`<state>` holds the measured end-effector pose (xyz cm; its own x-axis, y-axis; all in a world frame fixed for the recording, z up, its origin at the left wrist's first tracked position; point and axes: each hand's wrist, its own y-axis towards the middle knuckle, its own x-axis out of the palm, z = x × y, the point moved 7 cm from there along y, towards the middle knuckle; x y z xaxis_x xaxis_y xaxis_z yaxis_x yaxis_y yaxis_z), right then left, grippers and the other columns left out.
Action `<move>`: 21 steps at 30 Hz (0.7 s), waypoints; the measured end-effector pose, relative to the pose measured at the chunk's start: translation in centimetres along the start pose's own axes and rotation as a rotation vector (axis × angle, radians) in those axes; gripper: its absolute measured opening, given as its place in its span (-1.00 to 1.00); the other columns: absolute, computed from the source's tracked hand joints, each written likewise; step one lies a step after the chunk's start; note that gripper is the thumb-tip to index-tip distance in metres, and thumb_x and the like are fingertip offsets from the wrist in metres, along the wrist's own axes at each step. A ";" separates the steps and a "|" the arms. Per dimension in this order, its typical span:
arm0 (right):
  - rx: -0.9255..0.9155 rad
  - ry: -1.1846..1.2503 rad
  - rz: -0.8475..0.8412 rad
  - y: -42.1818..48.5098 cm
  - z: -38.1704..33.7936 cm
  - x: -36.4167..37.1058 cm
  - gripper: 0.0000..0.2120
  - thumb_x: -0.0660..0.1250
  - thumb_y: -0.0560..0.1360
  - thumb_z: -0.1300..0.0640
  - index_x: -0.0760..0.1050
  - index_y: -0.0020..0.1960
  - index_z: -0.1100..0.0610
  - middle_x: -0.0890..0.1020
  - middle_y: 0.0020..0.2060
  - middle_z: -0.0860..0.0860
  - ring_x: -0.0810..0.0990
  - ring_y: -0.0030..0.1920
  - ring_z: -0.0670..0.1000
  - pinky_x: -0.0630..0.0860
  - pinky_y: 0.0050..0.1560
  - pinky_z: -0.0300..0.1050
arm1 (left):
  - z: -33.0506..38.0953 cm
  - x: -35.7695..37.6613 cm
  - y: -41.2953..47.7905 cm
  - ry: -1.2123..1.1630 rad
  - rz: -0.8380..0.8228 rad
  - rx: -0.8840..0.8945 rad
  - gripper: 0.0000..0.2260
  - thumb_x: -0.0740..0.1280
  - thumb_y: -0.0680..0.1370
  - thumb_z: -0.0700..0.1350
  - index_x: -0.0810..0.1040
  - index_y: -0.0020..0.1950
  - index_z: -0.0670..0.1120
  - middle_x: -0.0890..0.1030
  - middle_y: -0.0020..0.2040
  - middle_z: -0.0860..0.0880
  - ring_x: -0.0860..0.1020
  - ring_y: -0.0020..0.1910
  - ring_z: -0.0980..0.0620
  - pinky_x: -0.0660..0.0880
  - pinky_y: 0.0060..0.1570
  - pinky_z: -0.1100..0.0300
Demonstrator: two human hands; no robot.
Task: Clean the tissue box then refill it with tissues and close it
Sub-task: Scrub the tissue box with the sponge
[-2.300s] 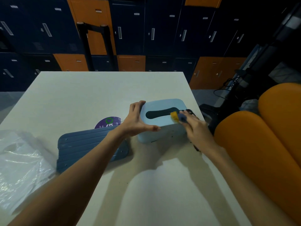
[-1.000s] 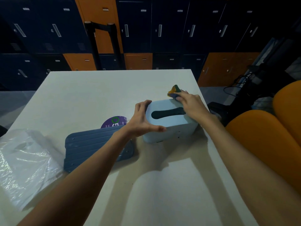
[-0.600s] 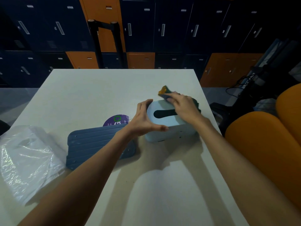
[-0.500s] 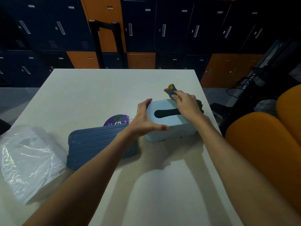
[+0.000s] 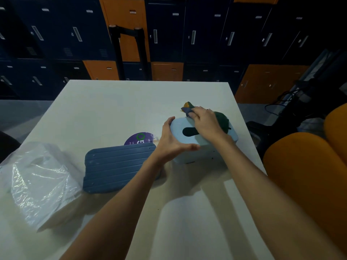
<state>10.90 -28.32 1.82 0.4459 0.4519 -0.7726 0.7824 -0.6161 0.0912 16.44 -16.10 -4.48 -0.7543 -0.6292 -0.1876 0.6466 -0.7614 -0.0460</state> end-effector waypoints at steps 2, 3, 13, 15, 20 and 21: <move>-0.047 -0.003 -0.059 -0.5 -1.2 1.1 -0.73 0.14 0.63 0.12 0.55 0.20 0.17 0.57 0.12 0.11 0.43 0.17 0.16 0.32 0.19 0.02 | 0.1 0.0 0.0 -0.016 -0.002 0.022 -0.01 0.65 0.22 -0.15 0.10 0.47 -0.07 0.35 0.32 0.00 0.43 0.23 0.16 0.45 0.03 0.49; -0.104 -0.018 -0.111 -1.0 -1.9 1.6 -0.72 0.15 0.63 0.13 0.53 0.25 0.17 0.55 0.19 0.11 0.41 0.24 0.14 0.27 0.28 0.00 | 0.2 0.1 0.0 -0.027 -0.009 0.036 -0.03 0.65 0.23 -0.18 0.12 0.46 -0.09 0.37 0.32 0.00 0.44 0.23 0.18 0.45 0.06 0.46; -0.162 -0.040 -0.165 -1.2 -2.0 0.3 -0.67 0.13 0.65 0.13 0.42 0.39 0.10 0.31 0.47 0.05 0.13 0.52 0.05 -0.01 0.46 -0.08 | 0.4 0.1 0.1 -0.073 -0.012 0.038 -0.05 0.64 0.22 -0.23 0.14 0.44 -0.09 0.39 0.26 0.06 0.45 0.20 0.25 0.47 0.05 0.42; -0.179 -0.054 -0.174 -1.0 -2.6 1.5 -0.67 0.13 0.65 0.12 0.44 0.38 0.09 0.32 0.47 0.05 0.12 0.52 0.06 -0.04 0.47 -0.08 | 0.4 0.1 0.1 -0.072 -0.011 0.051 -0.08 0.64 0.22 -0.23 0.16 0.41 -0.09 0.40 0.26 0.05 0.45 0.19 0.29 0.45 0.01 0.46; -0.333 -0.061 -0.335 -3.3 -3.3 2.5 -0.69 0.19 0.62 0.12 0.48 0.35 0.03 0.32 0.46 -0.04 0.14 0.51 -0.08 -0.06 0.50 -0.12 | 0.3 0.8 0.4 -0.118 -0.082 0.060 -0.18 0.60 0.22 -0.35 0.23 0.36 -0.26 0.53 0.23 -0.06 0.57 0.15 0.20 0.50 0.07 0.31; -0.348 -0.053 -0.372 -3.8 -3.0 2.1 -0.69 0.21 0.62 0.12 0.49 0.34 0.03 0.34 0.45 -0.06 0.17 0.50 -0.08 -0.02 0.52 -0.09 | -0.1 0.9 0.5 -0.135 -0.102 0.058 -0.16 0.59 0.22 -0.36 0.20 0.37 -0.28 0.55 0.21 -0.11 0.59 0.13 0.13 0.52 0.06 0.26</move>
<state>10.14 -23.08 1.72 0.0938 0.5612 -0.8223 0.9864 -0.1643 0.0004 16.05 -17.04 -4.77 -0.8268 -0.5601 -0.0515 0.5609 -0.8279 -0.0012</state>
